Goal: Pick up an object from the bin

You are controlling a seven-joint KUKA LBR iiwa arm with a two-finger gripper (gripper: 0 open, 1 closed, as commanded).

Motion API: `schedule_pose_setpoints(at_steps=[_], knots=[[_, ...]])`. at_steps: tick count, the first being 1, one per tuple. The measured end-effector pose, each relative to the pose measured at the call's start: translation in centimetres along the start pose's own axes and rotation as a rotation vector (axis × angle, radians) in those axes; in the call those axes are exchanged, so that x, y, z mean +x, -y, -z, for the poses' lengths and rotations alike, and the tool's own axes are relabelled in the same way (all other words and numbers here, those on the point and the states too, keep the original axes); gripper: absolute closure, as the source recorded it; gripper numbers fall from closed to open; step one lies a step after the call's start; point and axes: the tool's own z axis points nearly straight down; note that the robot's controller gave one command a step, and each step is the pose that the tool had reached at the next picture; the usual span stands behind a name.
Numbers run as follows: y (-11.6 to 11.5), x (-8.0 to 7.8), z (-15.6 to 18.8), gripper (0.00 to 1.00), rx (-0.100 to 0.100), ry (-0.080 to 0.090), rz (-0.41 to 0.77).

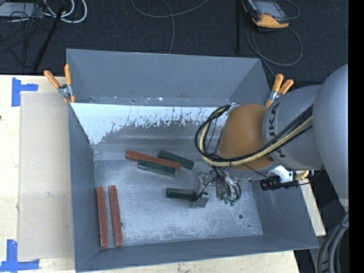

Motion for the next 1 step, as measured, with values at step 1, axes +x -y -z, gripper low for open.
schedule_pose_setpoints(at_steps=[1], knots=[[-7.7, -0.49, 12.79, 1.0, -0.003, 0.008, 0.302]])
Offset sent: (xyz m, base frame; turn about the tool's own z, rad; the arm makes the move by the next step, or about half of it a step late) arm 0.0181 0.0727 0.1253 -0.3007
